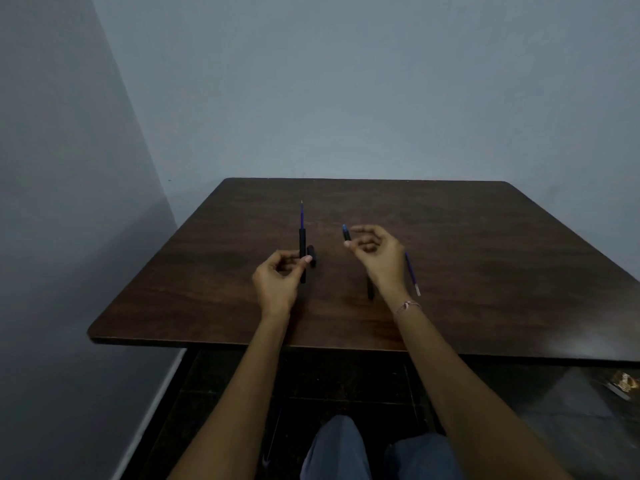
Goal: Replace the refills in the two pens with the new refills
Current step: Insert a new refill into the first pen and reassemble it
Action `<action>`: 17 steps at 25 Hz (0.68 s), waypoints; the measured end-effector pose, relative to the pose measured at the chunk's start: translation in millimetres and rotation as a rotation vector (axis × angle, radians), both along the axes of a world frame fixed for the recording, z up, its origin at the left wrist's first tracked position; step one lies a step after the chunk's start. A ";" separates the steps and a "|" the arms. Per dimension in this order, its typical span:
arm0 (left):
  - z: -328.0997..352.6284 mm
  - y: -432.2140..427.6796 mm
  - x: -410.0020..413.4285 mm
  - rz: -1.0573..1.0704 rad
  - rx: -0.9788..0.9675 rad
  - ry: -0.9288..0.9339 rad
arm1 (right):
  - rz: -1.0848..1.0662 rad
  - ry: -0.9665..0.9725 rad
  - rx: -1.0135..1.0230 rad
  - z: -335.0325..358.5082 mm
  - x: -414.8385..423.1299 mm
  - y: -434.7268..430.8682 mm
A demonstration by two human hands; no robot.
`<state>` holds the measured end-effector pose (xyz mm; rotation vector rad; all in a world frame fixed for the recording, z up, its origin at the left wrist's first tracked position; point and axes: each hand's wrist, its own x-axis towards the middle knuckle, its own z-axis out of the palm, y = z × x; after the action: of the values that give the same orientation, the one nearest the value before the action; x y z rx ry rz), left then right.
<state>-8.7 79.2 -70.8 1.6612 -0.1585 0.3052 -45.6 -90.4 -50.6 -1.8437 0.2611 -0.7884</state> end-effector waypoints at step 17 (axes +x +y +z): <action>-0.1 -40.8 -1.1 -0.264 0.374 -0.221 | 0.062 -0.273 0.374 -10.5 -16.0 -34.6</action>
<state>-9.8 38.4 -70.9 1.9456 -0.6276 0.2677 -61.6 -125.1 -61.1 -1.3711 0.1622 -0.8723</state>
